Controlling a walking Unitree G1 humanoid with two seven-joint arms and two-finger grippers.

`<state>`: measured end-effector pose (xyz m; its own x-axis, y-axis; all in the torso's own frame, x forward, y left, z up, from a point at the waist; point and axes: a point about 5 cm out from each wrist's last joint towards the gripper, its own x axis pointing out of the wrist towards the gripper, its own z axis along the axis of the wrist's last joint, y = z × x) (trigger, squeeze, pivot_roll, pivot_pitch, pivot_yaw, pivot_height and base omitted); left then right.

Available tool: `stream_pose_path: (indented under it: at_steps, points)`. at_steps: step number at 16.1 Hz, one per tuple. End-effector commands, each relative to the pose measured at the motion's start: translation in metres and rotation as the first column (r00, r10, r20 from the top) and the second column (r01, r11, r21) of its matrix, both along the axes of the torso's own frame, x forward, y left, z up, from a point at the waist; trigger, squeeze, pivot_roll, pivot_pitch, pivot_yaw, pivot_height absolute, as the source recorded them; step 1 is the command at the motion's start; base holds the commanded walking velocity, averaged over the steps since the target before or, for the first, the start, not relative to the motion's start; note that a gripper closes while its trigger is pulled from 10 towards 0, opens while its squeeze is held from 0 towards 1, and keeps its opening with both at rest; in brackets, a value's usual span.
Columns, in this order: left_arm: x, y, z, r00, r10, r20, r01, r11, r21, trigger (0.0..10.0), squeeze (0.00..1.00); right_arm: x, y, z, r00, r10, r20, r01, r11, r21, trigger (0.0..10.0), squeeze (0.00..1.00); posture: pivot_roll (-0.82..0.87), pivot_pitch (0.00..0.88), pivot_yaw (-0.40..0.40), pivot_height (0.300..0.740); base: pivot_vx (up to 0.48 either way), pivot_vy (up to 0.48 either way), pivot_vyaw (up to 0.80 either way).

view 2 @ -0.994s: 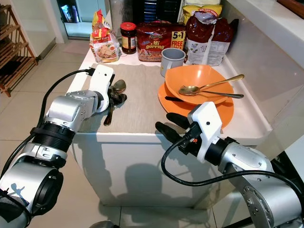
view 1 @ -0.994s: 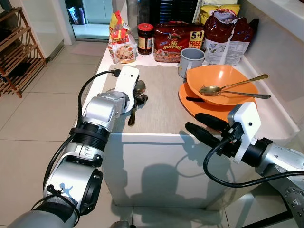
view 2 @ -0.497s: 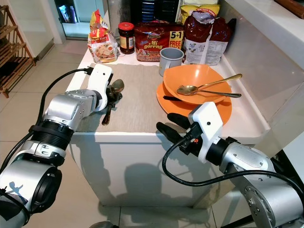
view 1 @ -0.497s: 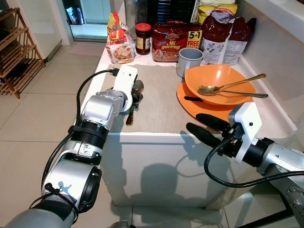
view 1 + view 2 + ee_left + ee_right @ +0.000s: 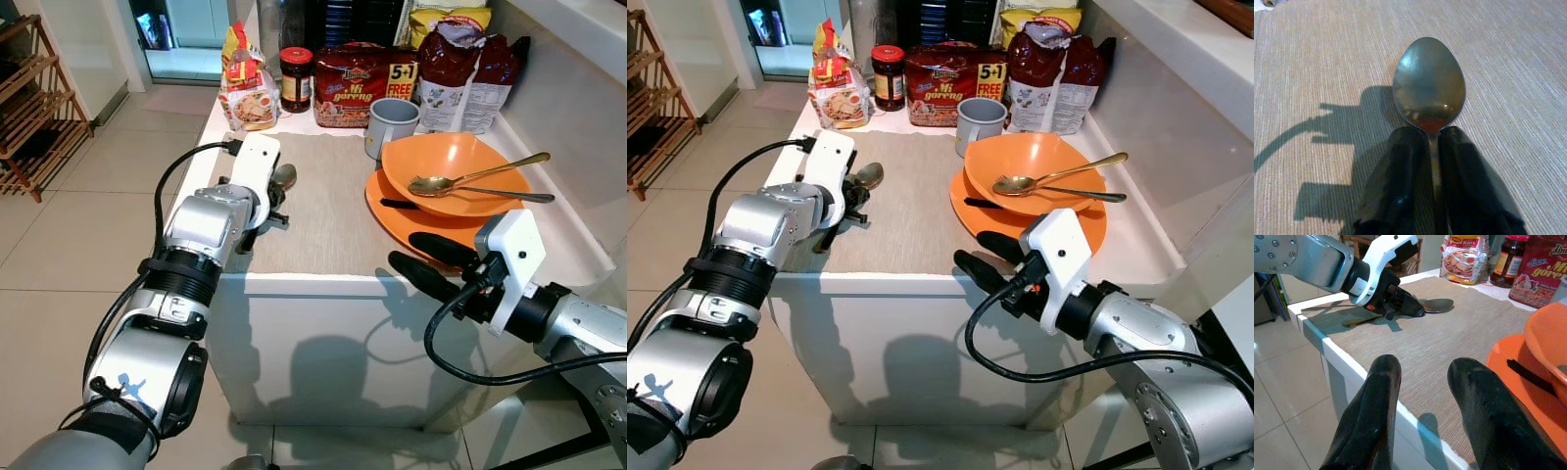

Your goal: Setting the table

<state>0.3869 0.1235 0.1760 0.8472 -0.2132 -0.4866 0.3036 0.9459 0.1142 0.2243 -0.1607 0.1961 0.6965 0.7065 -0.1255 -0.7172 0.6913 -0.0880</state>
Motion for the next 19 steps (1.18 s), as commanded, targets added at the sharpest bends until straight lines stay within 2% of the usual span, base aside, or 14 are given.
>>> stream_pose_path:
  at_steps: [1,6,8,10,13,14,15,16,17,18,19]
  points:
    - [0.001,0.002,0.002,1.0,0.019,-0.009,-0.019,1.0,0.004,0.0,0.0,0.0,-0.004,0.001,1.0,-0.003,0.011,0.003,1.0,-0.013,10.0,0.0,-0.04,0.0,-0.006,0.74,0.0,0.0,0.0]
    - [0.0,0.002,0.019,0.999,0.024,0.04,-0.02,0.995,-0.102,0.0,0.0,0.002,-0.004,0.002,1.0,-0.006,0.015,0.007,1.0,-0.011,10.0,0.0,-0.03,0.0,-0.011,0.74,0.0,0.0,0.0]
    - [-0.002,-0.001,0.026,0.999,0.014,0.05,-0.005,0.985,-0.174,0.0,0.0,0.002,-0.004,0.002,1.0,-0.007,0.018,0.007,1.0,-0.009,10.0,0.0,-0.03,0.0,-0.011,0.74,0.0,0.0,0.0]
    - [-0.006,-0.006,0.04,0.991,-0.013,0.133,0.05,0.959,-0.281,0.0,0.0,0.002,-0.004,0.003,1.0,-0.014,0.025,0.014,1.0,-0.005,10.0,0.0,-0.02,0.0,-0.006,0.74,0.0,0.0,0.0]
    - [-0.015,0.001,0.06,0.958,0.04,0.284,0.058,0.942,-0.33,0.0,0.0,0.005,-0.004,0.007,0.995,-0.068,0.068,0.067,0.998,0.018,10.0,0.0,-0.03,0.0,0.014,0.74,0.0,0.0,0.0]
    - [-0.026,0.009,0.072,0.922,0.071,0.38,0.061,0.944,-0.324,0.0,0.0,0.009,-0.003,0.011,0.982,-0.149,0.116,0.141,0.988,0.069,10.0,0.0,-0.03,0.003,0.018,0.74,0.0,0.0,0.0]
    - [-0.045,0.017,0.085,0.829,0.123,0.545,0.089,0.934,-0.345,7.1,0.0,0.014,-0.002,0.016,0.944,-0.286,0.164,0.26,0.951,0.165,10.0,0.0,-0.03,0.006,0.022,0.74,0.0,0.0,0.0]
    - [-0.049,0.019,0.084,0.821,0.137,0.554,0.087,0.93,-0.358,10.0,0.0,0.014,-0.001,0.016,0.937,-0.309,0.164,0.277,0.942,0.19,10.0,0.0,-0.02,0.006,0.022,0.74,0.0,0.0,0.0]
    - [-0.063,0.021,0.075,0.816,0.143,0.56,0.1,0.919,-0.38,10.0,0.0,0.014,0.003,0.016,0.916,-0.357,0.181,0.318,0.924,0.212,10.0,0.0,-0.02,0.008,0.02,0.74,0.0,0.0,0.0]
    - [-0.069,0.022,0.068,0.821,0.142,0.554,0.085,0.927,-0.364,10.0,0.0,0.014,0.005,0.013,0.913,-0.367,0.175,0.326,0.918,0.224,10.0,0.0,-0.02,0.01,0.016,0.74,0.0,0.0,0.0]
    - [-0.086,0.018,0.048,0.858,0.09,0.506,0.062,0.96,-0.275,10.0,0.0,0.014,0.01,0.003,0.905,-0.409,0.118,0.368,0.891,0.266,10.0,0.0,0.0,0.014,0.001,0.74,-0.356,0.0,0.0]
